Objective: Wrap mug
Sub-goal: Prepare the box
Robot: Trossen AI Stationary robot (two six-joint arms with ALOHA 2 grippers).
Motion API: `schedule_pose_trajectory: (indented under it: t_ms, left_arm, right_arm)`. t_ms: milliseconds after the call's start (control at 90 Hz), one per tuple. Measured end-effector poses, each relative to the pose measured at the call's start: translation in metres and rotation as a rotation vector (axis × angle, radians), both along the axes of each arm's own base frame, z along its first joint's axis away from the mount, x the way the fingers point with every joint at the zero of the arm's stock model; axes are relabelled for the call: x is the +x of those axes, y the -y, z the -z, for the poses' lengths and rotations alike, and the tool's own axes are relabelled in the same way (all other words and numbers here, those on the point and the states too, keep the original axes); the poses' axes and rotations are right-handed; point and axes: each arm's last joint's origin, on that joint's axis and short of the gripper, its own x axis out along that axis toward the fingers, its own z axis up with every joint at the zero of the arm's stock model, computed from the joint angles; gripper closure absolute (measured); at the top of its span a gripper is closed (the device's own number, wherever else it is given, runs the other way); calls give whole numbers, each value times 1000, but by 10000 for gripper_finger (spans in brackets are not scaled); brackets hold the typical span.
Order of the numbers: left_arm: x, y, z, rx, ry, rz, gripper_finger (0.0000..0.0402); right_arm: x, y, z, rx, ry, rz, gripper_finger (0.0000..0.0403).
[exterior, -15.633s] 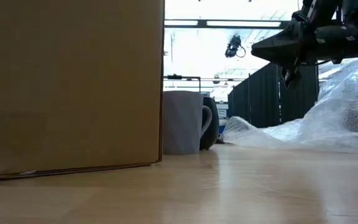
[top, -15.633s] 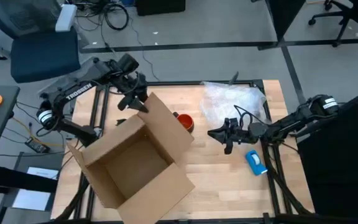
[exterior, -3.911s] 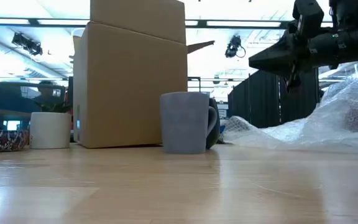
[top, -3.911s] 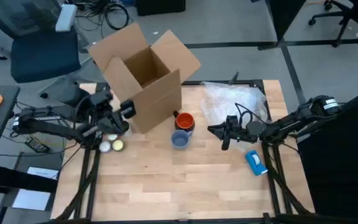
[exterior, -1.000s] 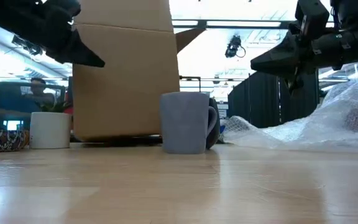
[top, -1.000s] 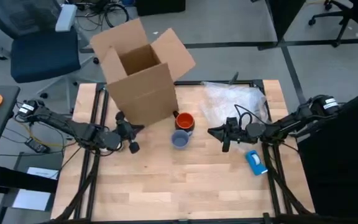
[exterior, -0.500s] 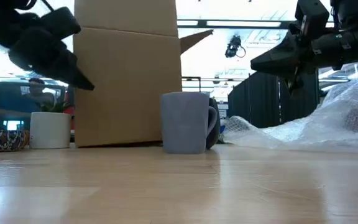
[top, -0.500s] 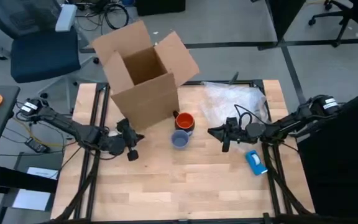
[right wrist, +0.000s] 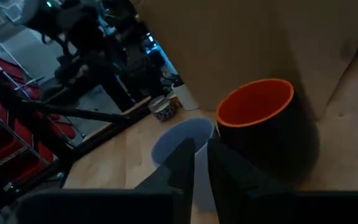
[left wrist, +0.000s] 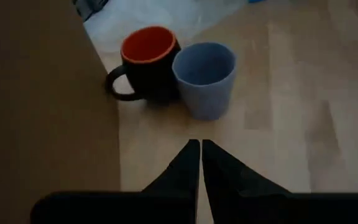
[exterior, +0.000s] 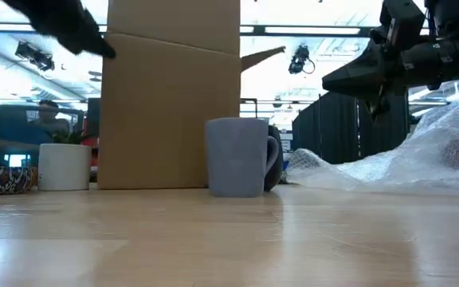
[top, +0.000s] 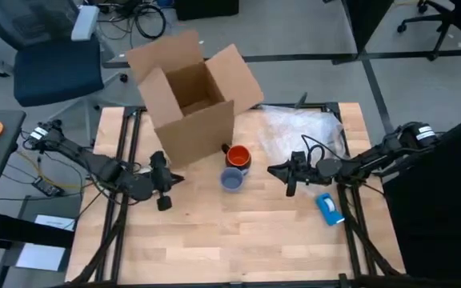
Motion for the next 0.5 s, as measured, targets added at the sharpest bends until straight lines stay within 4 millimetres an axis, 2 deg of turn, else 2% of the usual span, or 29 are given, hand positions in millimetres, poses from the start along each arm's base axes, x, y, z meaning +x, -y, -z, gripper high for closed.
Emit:
schedule_pose_trajectory:
  t_ms: [156,344,500]
  left_arm:
    - [-20,-6,-34,18,-84,-53,371]
    - [-53,-24,-67,-59,-223,-195,343]
    - [-62,-32,-90,-62,-106,-235,324]
  right_arm:
    - [0,0,0,0,0,-2,383]
    - [0,0,0,1,0,-2,383]
    - [0,0,0,1,0,-1,383]
